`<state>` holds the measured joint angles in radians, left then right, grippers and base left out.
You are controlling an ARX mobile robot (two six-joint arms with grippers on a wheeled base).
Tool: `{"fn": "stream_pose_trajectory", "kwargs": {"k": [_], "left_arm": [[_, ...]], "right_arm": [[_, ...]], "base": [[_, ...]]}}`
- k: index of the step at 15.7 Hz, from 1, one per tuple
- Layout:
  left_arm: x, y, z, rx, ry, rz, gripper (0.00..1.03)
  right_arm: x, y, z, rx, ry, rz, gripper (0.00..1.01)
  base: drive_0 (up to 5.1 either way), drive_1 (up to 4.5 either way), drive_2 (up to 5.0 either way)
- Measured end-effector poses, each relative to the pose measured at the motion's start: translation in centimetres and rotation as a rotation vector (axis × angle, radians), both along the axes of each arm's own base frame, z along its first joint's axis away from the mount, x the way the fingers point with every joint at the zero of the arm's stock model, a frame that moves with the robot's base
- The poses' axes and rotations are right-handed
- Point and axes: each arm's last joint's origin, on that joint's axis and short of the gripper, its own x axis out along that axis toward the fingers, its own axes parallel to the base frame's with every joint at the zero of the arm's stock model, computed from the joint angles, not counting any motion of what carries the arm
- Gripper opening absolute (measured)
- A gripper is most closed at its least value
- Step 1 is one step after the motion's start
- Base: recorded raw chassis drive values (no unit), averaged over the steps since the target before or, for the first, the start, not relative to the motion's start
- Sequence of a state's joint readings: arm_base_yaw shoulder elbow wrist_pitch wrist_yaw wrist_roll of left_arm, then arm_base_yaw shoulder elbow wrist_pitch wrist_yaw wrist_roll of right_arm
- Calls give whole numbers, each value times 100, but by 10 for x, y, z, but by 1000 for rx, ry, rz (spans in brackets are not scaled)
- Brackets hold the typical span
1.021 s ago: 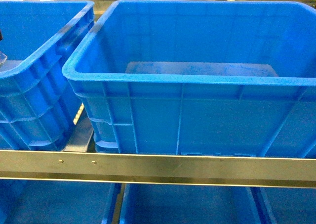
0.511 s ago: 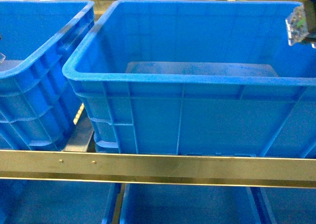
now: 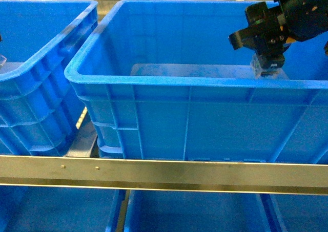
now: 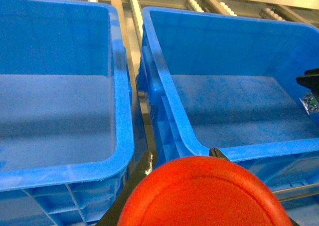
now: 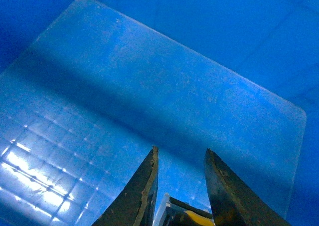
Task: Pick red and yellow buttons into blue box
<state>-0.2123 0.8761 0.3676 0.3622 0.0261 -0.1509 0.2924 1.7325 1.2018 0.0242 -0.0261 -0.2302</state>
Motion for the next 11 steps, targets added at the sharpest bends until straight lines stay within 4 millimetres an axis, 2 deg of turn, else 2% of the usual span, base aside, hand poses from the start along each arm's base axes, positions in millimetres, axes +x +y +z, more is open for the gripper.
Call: {"fn": "stream_pose_trajectory", "kwargs": {"k": [3, 9, 10, 11], "left_arm": [[0, 0, 0, 0, 0, 0, 26], [0, 0, 0, 0, -1, 0, 26], [0, 0, 0, 0, 0, 0, 26], [0, 0, 0, 0, 0, 0, 26]], "right_arm": [[8, 3, 1, -55, 18, 25, 28], [7, -16, -3, -27, -7, -5, 94], [1, -22, 1, 9, -36, -21, 100], [-9, -36, 10, 36, -89, -50, 97]], "base": [[0, 0, 0], [0, 0, 0], [0, 0, 0], [0, 0, 0]]}}
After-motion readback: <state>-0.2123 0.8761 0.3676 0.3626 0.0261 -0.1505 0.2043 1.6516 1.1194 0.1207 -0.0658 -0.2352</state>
